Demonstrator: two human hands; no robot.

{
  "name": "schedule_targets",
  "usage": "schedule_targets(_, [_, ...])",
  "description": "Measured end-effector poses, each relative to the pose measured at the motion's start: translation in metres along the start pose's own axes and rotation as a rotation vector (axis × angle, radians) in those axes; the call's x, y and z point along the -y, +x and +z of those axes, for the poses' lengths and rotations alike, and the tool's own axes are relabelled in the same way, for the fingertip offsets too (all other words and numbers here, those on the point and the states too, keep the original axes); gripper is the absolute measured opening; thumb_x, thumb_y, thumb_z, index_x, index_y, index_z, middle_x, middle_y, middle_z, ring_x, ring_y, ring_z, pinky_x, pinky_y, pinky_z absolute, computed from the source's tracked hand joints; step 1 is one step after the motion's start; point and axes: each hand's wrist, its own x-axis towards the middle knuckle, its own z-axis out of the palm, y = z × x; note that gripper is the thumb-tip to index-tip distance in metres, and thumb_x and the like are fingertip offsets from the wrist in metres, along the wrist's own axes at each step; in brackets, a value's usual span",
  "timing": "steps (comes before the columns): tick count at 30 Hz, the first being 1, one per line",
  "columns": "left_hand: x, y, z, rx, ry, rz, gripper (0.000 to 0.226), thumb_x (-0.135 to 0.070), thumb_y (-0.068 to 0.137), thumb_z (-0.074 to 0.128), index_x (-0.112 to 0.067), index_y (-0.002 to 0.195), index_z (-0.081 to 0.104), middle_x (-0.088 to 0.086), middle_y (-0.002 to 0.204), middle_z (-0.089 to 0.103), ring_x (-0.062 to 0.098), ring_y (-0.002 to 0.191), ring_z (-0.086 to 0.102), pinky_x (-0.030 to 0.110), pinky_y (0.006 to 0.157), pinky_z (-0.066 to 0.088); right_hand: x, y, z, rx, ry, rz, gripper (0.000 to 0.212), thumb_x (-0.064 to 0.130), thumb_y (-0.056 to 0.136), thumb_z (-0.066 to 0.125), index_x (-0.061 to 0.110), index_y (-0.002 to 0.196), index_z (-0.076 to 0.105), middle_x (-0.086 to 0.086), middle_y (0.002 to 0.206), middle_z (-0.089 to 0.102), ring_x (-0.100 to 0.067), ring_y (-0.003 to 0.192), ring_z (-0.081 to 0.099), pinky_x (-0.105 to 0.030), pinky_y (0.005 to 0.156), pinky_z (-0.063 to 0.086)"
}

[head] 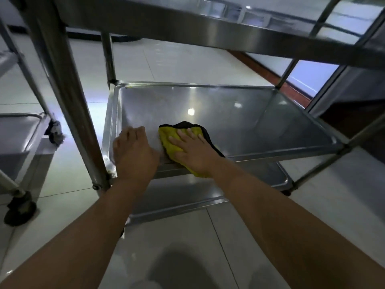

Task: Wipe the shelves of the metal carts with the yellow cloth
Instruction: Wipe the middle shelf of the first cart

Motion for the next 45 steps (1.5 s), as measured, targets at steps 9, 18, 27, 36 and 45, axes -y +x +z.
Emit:
schedule_targets(9, [-0.002,-0.001,0.0,0.067,0.178,0.091,0.047,-0.011,0.075,0.061,0.008,0.118,0.054,0.031,0.116,0.054,0.044,0.117,0.045,0.052,0.096,0.034,-0.106,-0.05,-0.01,-0.086,-0.024,0.32,0.055,0.047,0.103,0.026,0.032,0.153,0.009,0.003,0.162,0.002,-0.023,0.149,-0.004,-0.041,0.118,-0.001])
schedule_targets(18, [-0.003,-0.005,0.008,-0.009,0.154,0.098,0.04,-0.008,0.077,0.06,0.006,0.114,0.06,0.028,0.111,0.06,0.043,0.116,0.048,0.052,0.097,0.035,-0.179,-0.087,-0.001,-0.53,0.161,0.499,0.071,0.065,0.083,0.026,0.027,0.14,0.046,-0.007,0.14,0.048,-0.033,0.128,0.043,-0.048,0.106,0.034])
schedule_targets(27, [0.015,-0.041,-0.002,0.021,-0.116,0.306,0.03,-0.013,0.083,0.048,-0.002,0.104,0.066,0.014,0.105,0.066,0.034,0.119,0.05,0.046,0.102,0.035,-0.088,-0.077,0.036,-0.659,0.118,0.287,0.045,0.044,0.09,0.038,0.009,0.1,0.066,-0.016,0.097,0.063,-0.036,0.088,0.058,-0.048,0.09,0.042])
schedule_targets(36, [0.063,-0.096,-0.061,-0.238,-0.125,0.144,0.013,-0.004,0.078,0.065,-0.007,0.09,0.067,0.006,0.085,0.065,0.027,0.086,0.054,0.037,0.075,0.04,0.035,-0.043,0.048,-0.664,0.088,-0.02,0.041,0.04,0.091,0.04,0.012,0.102,0.068,-0.012,0.096,0.064,-0.032,0.082,0.061,-0.043,0.086,0.047])
schedule_targets(45, [0.058,-0.064,-0.073,-0.154,-0.369,-0.225,0.036,-0.015,0.083,0.069,-0.016,0.116,0.054,-0.009,0.099,0.055,0.013,0.094,0.056,0.02,0.073,0.036,0.115,-0.008,0.036,-0.304,0.072,-0.267,0.064,0.052,0.09,0.015,0.024,0.135,0.051,-0.004,0.137,0.051,-0.025,0.124,0.045,-0.042,0.105,0.028])
